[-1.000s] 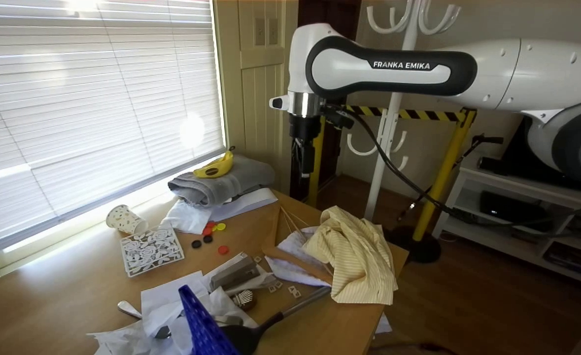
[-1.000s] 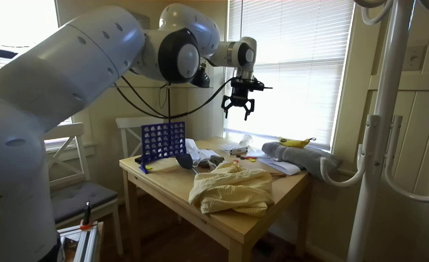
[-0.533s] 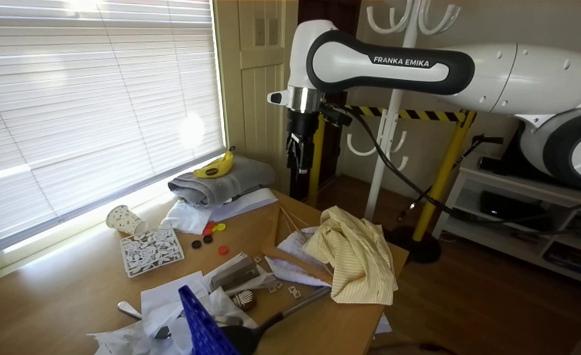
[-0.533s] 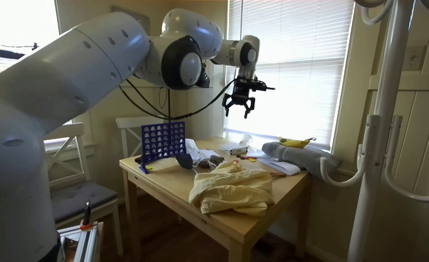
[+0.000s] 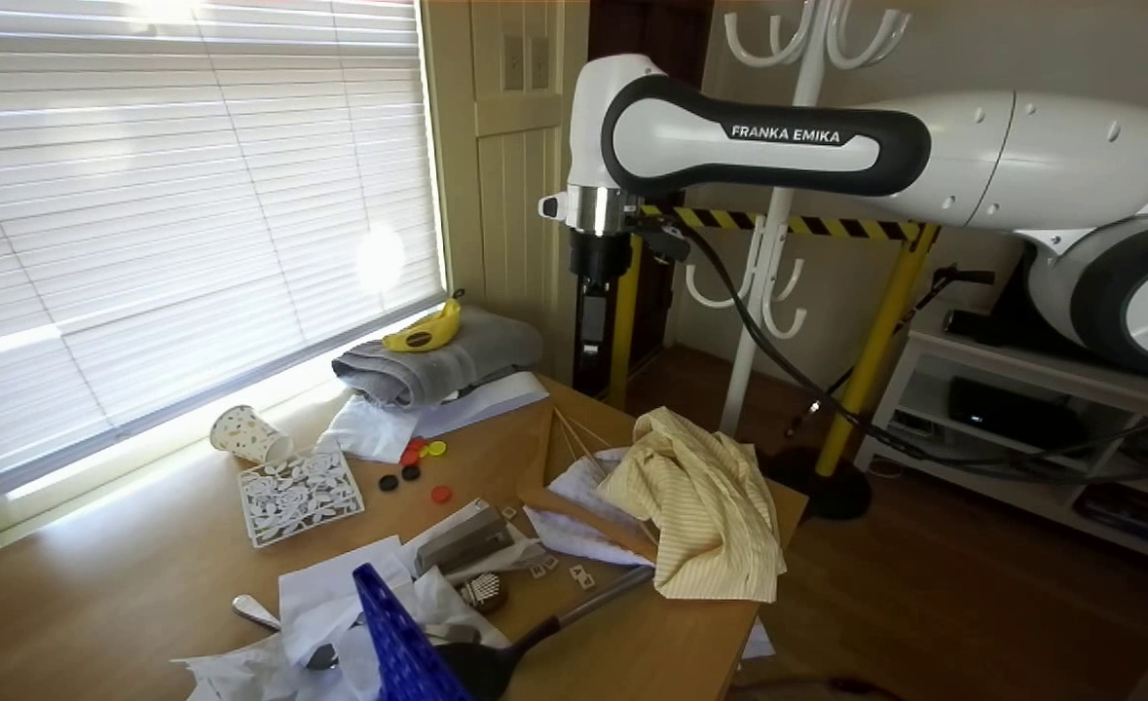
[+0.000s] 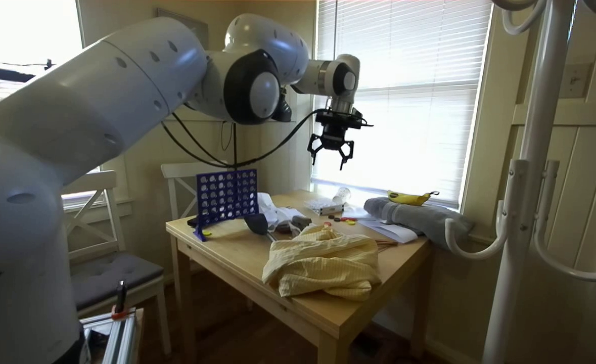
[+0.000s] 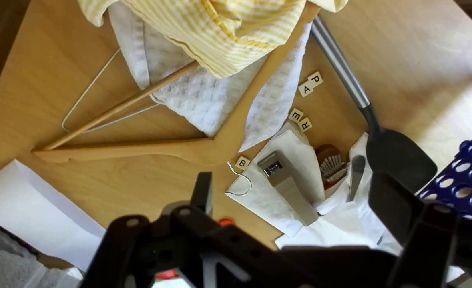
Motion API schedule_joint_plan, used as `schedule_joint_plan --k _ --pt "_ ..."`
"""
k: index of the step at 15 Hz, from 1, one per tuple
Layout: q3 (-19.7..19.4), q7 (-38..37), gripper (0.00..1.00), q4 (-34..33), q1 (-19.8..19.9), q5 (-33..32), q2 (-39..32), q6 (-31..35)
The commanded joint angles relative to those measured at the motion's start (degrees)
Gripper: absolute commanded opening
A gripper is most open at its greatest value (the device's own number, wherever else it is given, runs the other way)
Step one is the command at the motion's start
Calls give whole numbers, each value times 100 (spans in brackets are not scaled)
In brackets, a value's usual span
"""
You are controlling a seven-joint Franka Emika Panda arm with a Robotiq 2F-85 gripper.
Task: Hang the white towel on the coat rack
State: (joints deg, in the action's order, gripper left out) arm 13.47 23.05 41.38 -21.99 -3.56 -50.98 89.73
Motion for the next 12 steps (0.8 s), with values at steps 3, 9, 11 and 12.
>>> schedule_joint_plan --k 3,9,11,12 --pt "0 -818 100 166 -25 7 0 -15" --pt "-141 -836 100 138 34 -192 -114 -139" --pt "-277 -514 100 165 116 -331 -219 3" --pt "-379 -356 100 120 135 -434 -332 35"
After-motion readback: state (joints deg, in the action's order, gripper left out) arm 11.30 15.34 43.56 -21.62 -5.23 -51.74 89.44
